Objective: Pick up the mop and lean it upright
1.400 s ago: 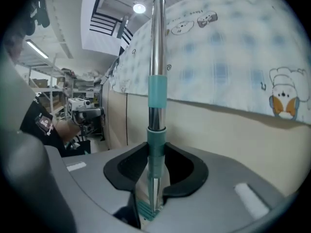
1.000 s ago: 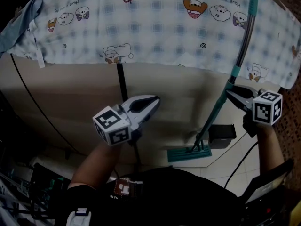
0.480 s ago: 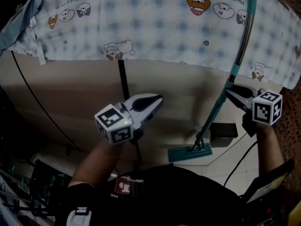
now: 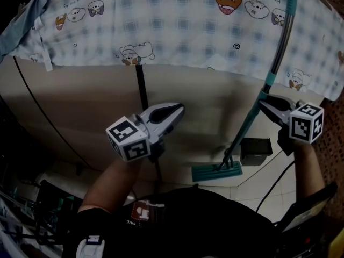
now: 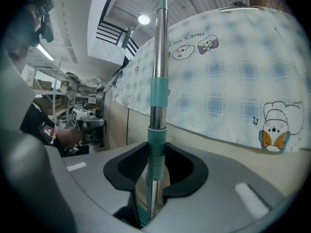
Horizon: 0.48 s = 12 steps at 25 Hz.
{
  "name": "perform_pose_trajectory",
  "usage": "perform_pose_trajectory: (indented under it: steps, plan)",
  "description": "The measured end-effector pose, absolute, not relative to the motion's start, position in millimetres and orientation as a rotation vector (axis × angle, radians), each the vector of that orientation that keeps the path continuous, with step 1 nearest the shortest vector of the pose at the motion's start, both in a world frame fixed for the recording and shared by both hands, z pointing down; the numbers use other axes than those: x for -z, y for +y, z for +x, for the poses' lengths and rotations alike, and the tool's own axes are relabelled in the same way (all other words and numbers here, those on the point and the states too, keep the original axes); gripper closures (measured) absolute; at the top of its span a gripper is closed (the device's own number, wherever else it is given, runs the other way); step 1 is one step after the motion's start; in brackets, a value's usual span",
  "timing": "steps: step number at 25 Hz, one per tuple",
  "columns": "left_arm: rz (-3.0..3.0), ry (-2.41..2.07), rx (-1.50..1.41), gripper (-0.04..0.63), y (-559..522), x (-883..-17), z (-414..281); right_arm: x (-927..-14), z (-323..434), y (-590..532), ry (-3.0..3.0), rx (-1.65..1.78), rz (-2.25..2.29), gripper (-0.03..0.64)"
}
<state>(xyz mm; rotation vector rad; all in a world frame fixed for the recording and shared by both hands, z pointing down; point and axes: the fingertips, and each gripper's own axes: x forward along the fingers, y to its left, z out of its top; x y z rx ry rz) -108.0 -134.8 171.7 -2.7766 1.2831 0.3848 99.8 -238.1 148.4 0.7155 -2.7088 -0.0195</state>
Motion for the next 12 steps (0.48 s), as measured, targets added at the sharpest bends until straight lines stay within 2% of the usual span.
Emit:
perform_pose_trajectory:
  steps: [12]
  plan:
    - [-2.795,1.266,-0.334,0.595,-134,-187,-98,-176,98,-236,-2.702,0.015,0.731,0.492]
